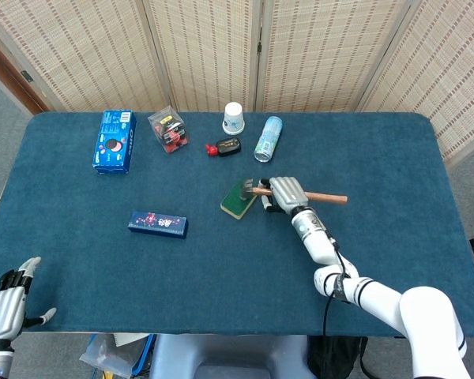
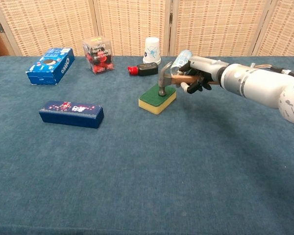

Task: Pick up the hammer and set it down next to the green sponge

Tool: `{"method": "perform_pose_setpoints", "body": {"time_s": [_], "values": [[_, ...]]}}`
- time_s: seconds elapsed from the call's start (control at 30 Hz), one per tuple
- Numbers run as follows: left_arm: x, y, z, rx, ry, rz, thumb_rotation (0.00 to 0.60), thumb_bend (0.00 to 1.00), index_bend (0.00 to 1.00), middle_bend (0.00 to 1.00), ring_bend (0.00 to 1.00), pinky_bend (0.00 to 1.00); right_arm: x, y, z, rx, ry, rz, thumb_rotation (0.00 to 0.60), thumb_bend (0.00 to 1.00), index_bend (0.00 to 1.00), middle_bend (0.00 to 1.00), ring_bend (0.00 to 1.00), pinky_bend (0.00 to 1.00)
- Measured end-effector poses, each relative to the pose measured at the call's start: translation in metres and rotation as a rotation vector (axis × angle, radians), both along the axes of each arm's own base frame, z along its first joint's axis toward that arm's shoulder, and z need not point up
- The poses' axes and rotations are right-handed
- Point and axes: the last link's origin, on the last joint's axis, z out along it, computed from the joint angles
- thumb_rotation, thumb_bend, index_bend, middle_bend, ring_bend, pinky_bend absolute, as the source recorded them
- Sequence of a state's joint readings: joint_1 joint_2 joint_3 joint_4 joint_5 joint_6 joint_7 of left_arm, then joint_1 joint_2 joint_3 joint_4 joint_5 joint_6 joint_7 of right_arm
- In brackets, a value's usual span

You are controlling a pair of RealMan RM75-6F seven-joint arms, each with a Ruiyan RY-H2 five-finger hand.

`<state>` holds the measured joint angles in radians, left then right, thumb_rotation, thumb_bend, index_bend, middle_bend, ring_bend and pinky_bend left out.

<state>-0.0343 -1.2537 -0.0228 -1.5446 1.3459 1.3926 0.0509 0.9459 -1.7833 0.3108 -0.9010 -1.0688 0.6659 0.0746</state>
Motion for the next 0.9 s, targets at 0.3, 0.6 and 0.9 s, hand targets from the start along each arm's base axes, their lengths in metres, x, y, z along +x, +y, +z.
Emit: {"method": "perform_pose_setpoints", "body": {"time_s": [0.3, 0.6, 0.9], "values": [[0.003, 0.002, 0.002, 0.009, 0.001, -0.012, 0.6, 0.13, 0.05, 0.09, 0.15, 0.09, 0.017, 0.002, 0.031, -0.082, -0.184, 0.039, 0.6, 0.92, 0.7, 0.85, 0.88, 0.92], [0.004, 0.002, 0.0, -0.005, 0.003, -0.011, 0.6, 0.13, 0.05, 0.09, 0.15, 0.09, 0.01, 0.005, 0.037, -0.163, -0.283, 0.052, 0.6, 0.91, 0.7, 0.86, 0.88, 0.92], [0.002, 0.001, -0.002, -0.015, 0.004, 0.001, 0.6, 0.13, 0.05, 0.09, 0.15, 0.09, 0.002, 0.002, 0.008, -0.074, -0.183, 0.012, 0.6, 0.91, 0.7, 0.86, 0.88, 0.92]]}}
